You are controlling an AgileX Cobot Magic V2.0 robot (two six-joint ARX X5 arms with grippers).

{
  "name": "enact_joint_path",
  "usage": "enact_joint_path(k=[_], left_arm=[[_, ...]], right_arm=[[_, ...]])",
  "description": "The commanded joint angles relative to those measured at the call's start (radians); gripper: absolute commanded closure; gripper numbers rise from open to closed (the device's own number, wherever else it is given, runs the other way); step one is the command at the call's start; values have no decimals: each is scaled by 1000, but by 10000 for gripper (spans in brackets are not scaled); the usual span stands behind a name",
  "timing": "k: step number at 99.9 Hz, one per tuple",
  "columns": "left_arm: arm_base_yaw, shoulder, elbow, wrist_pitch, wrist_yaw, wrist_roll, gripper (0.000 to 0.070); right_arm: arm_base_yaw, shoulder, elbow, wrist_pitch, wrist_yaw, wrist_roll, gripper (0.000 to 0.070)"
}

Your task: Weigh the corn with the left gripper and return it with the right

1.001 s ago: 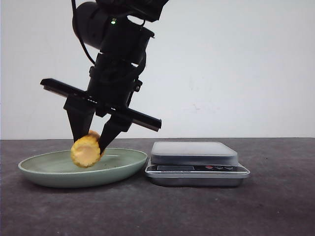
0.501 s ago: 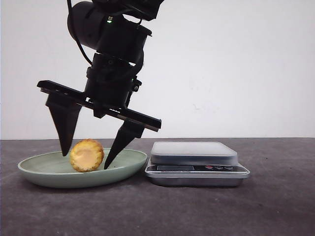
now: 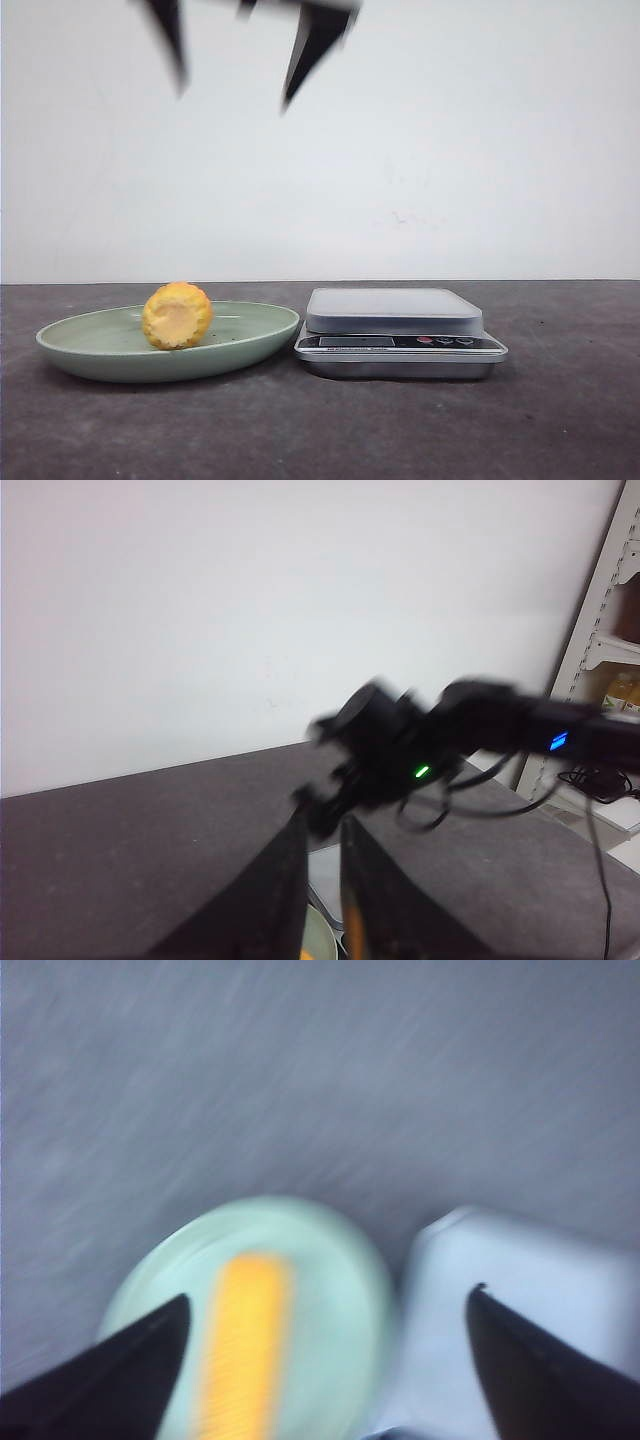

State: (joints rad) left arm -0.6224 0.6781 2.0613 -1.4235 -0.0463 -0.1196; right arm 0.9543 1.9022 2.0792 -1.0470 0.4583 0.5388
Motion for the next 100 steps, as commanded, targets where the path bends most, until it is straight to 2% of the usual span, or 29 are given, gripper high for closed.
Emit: enact_joint_path(k=[1,9,13,23,31,50,63,83,100], left_arm=[[-6,-1,21,-50,5,-6,677],[-6,-1,21,-50,5,-6,677],[-6,-1,21,-50,4,-6,677],[-6,-1,21,-50,3,-6,677],[-6,-1,19,-50,1,-14,677],[-6,-1,23,-50,2,-27,674],[-6,-1,23,-50,2,-27,674],[-6,-1,23,-50,2,-27,674],[-6,-1,23,-50,2,-27,674]], right_arm=[[48,-27,66,-16,161,-185,297],[89,-97,96,16,251,-269,407],[106,-137,96,44,248,-307,468],[146,-239,96,73,239,-377,700],[165,-305,96,50,243,-427,691],[182,-451,94,-67,250,-427,691],[216,-537,92,-94,250,-427,692],[313,-655,21,-60,280,-428,692],[377,-792,-211,50,328,-428,691]])
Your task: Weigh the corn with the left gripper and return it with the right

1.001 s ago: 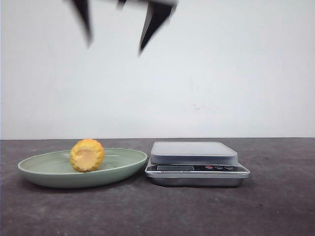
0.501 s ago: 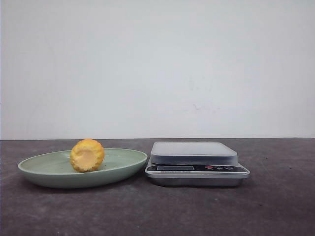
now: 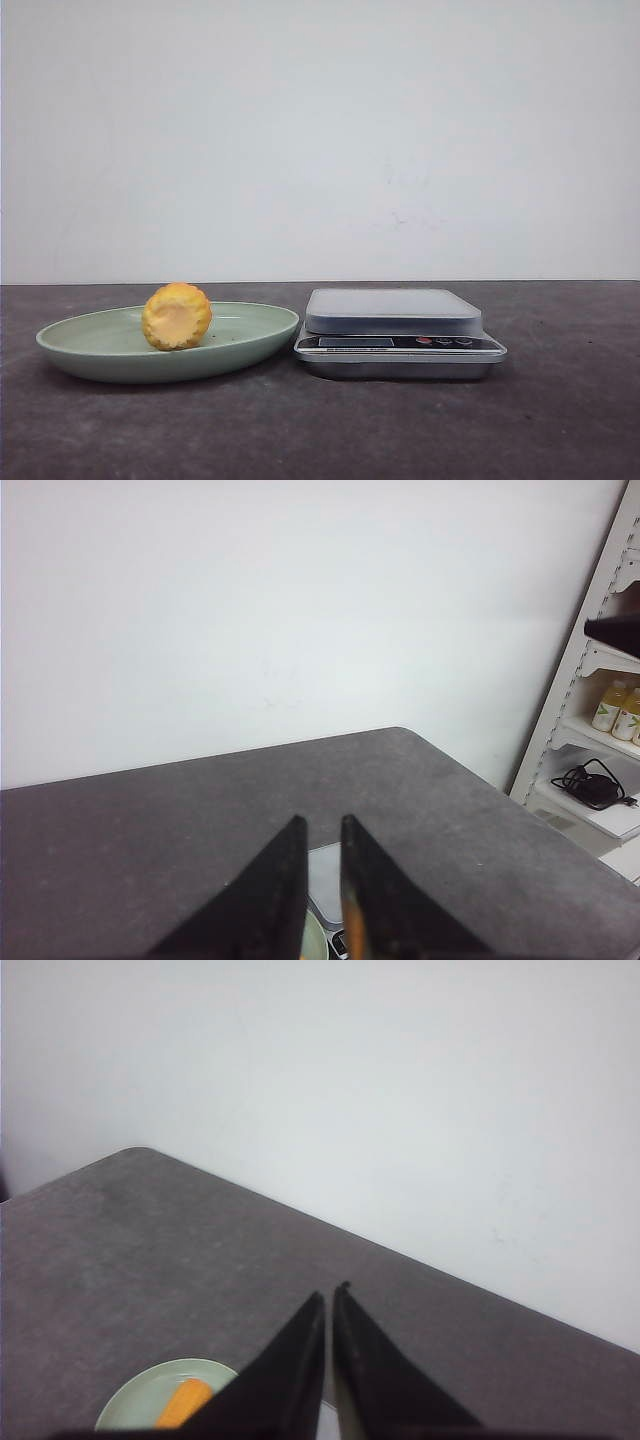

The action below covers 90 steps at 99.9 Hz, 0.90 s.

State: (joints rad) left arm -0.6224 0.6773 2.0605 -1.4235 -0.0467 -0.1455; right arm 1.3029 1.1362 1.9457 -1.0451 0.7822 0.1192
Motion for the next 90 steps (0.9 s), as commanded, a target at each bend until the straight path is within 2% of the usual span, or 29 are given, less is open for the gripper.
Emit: enact_joint_path(k=[1,19,30,50,90], left_arm=[[-6,0,24,-50,2,-1,674],[-6,0,24,-50,2,-1,674],[-6,0,24,-50,2,-1,674],[-6,0,24,-50,2,-2,674],[-6,0,26,-50,2,-2,674]], right_arm=[[31,-35,-96,60,4,-8,692],[53,-191,-436,239,3,-6,692],[54,-227,-557,217,2,75,692],[54,-208,-580,50,5,86,692],[56,-212,-581,28,-21,105,692]])
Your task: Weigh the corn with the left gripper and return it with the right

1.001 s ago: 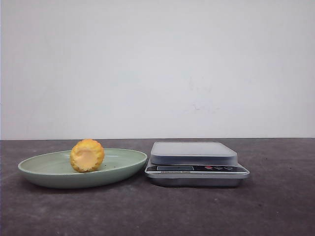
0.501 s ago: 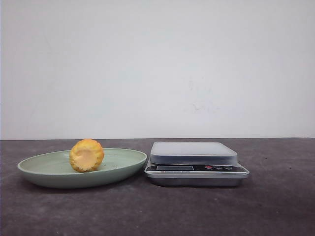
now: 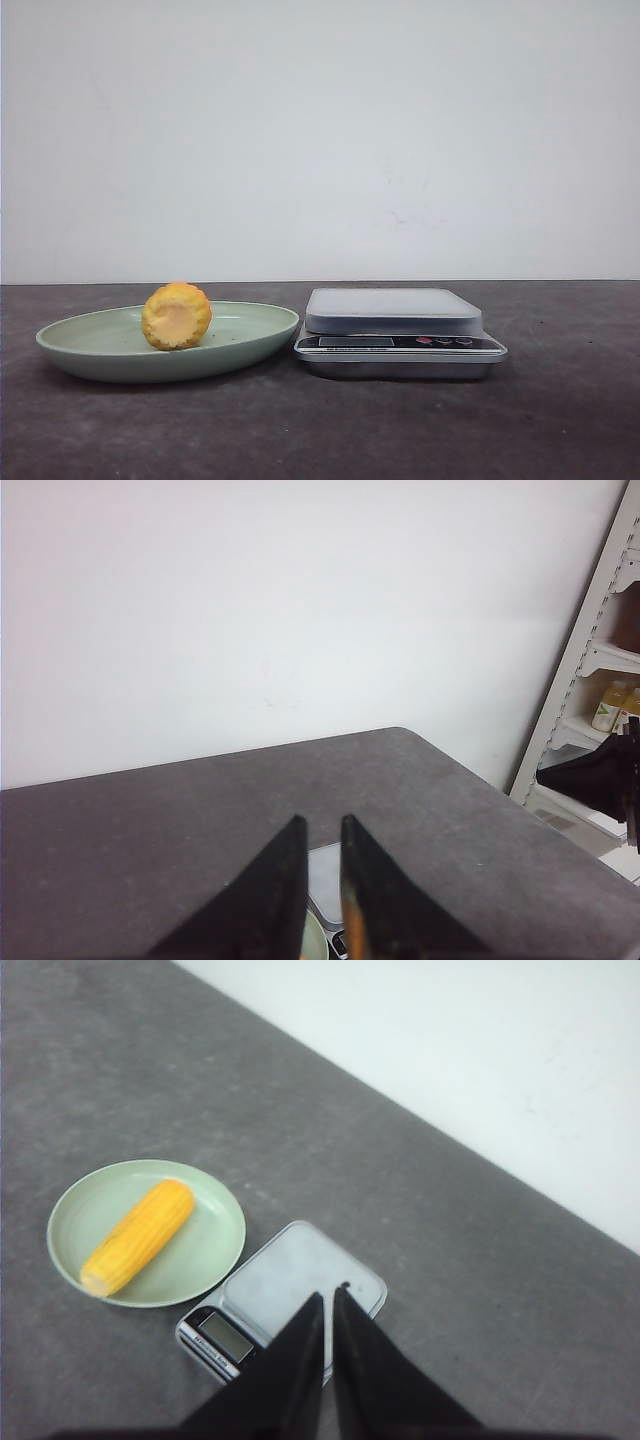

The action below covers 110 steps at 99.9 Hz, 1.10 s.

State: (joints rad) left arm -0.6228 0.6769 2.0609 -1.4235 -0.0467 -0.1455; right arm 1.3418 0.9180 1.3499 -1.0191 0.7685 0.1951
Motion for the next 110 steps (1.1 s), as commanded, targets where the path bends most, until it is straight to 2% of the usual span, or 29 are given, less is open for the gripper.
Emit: enact_joint_path(k=[1,14,23,32,45,52,58,65,73,85,96,110], left_arm=[[-6,0,26,-50,2,-1,674],[-6,0,26,-50,2,-1,674],[-6,0,26,-50,2,-1,674],[-6,0,29,-50,2,-1,674],[-6,0,36,-50,2,-1,674],[-6,0,36,-49,2,-1,674],[-6,0,36,-50,2,-1,674],[-6,0,36,-50,2,-1,674],[-6,0,36,-50,2,-1,674],[-6,0,36,-49,2,-1,674],[-6,0,36,-50,2,-1,674],[-6,0,36,-50,2,-1,674]], right_arm=[[17,6,14,0,-11,29,692],[-48,-4,-6,-8,33,25,692],[-145,-35,-66,42,2,23,692],[-281,-102,-186,212,-112,-60,692],[-516,-249,-438,588,-345,-277,692],[-647,-330,-575,761,-444,-354,692],[-752,-395,-671,837,-512,-369,692],[-862,-475,-754,834,-566,-365,692],[-980,-573,-829,784,-569,-343,692],[-1123,-701,-932,743,-536,-246,692],[-1199,-780,-1027,760,-473,-166,692],[-1246,-818,-1136,839,-481,-157,692]])
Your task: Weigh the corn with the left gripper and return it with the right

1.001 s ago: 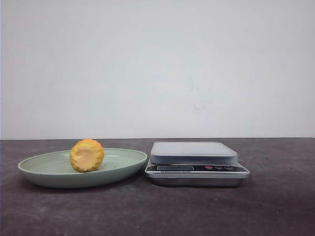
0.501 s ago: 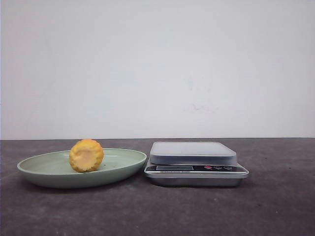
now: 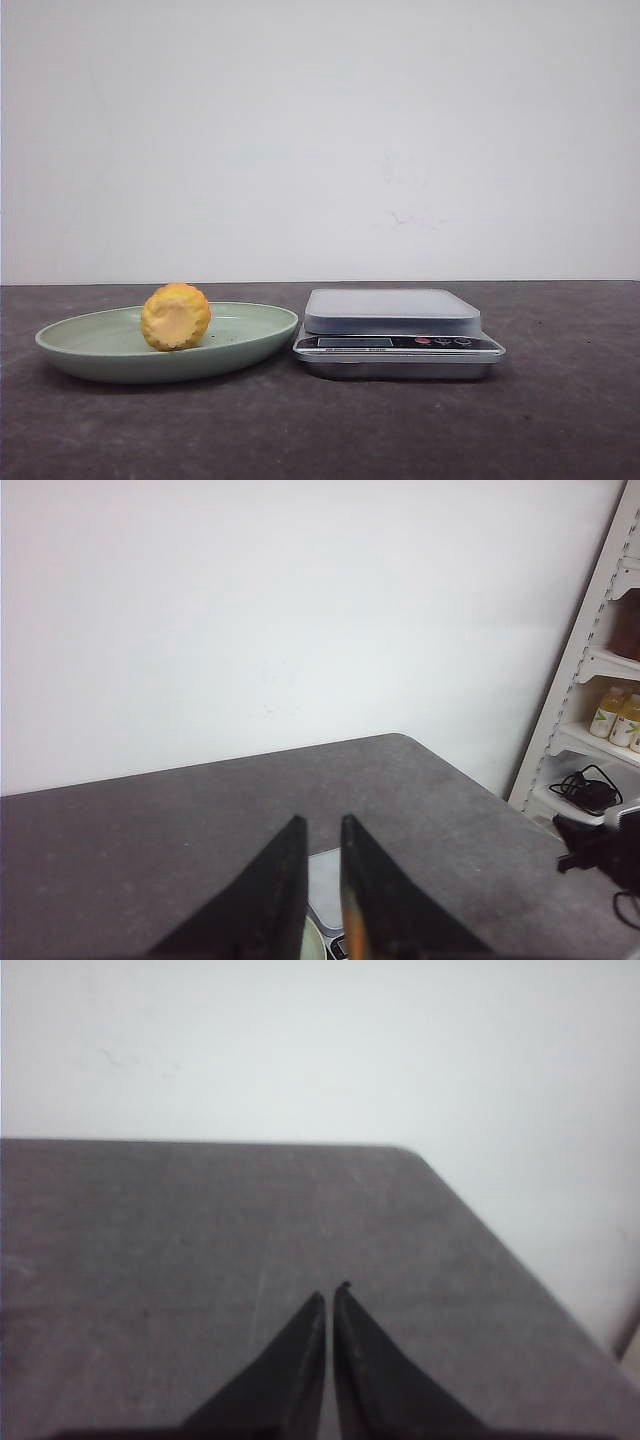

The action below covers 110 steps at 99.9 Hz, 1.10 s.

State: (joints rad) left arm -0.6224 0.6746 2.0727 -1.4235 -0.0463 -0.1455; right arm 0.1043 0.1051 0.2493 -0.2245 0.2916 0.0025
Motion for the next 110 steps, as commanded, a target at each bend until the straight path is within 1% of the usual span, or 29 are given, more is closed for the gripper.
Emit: enact_joint_path(k=[1,9,18,33,37,51,77,110], left_arm=[[-6,3,24,-50,2,-1,674],[-6,3,24,-50,2,-1,674],[-6,3,24,-50,2,-1,674],[-6,3,24,-50,2,-2,674],[-6,3,24,-50,2,-2,674],[-6,3,24,-50,2,-2,674],[-6,3,27,-50,2,-1,674],[-6,3,27,-50,2,-1,674]], right_arm=[[-10,-5,-43,52,-6,35,692],[-20,-5,-108,128,-47,35,692],[-20,-14,-168,179,-96,35,693],[-20,-80,-235,172,-169,35,692],[-20,-105,-236,125,-182,35,692],[-20,-101,-236,52,-196,35,692],[-20,-101,-236,52,-231,35,692],[-20,-101,-236,67,-232,35,693]])
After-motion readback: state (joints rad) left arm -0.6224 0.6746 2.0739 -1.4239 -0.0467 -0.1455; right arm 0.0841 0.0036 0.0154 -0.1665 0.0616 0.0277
